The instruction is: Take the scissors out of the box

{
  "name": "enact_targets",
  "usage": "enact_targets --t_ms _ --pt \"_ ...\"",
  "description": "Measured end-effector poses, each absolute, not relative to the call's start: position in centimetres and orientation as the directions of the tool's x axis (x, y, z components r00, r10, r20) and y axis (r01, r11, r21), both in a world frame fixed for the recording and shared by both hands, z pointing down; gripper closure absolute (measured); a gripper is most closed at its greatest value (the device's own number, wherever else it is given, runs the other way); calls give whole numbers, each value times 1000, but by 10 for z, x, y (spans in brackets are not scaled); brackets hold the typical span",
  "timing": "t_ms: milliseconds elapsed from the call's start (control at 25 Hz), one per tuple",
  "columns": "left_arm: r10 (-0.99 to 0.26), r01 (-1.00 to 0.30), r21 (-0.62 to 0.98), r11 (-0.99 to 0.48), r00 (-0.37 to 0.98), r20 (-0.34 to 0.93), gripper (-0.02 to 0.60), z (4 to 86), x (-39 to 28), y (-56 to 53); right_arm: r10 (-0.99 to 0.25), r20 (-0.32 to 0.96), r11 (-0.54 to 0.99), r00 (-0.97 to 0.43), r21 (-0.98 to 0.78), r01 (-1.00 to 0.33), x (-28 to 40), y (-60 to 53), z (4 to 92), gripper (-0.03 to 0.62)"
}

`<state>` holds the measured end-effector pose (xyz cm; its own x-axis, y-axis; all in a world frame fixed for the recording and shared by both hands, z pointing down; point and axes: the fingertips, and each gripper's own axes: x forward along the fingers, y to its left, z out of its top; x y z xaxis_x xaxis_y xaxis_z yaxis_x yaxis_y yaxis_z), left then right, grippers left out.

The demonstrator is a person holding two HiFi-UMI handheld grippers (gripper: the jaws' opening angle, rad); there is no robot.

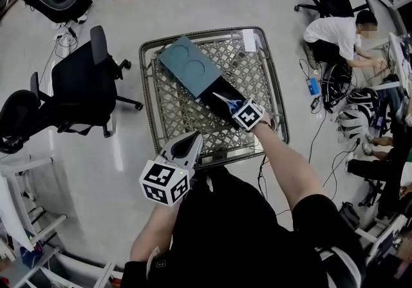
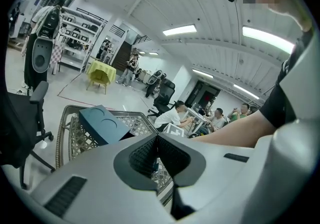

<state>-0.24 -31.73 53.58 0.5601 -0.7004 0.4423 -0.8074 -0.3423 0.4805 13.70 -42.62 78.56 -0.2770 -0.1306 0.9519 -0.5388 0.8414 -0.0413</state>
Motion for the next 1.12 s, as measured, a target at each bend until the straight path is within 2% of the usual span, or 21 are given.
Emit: enact_targets --t_ms 280,480,720,1120 --pt "-716 -808 453 -377 564 411 574 518 -17 -316 -239 903 748 -357 -63 -661 151 -432 737 499" --pt "-717 -805 425 -415 576 392 574 503 -26 -319 -346 822 677 -452 -115 -727 153 -427 684 499" --pt "-708 -803 329 -497 594 382 574 478 -27 -326 -523 637 605 -567 -192 -773 159 -405 588 499" --pt "-665 -747 249 -617 664 342 574 441 1 -338 -737 365 490 -569 -291 -822 202 -348 481 499"
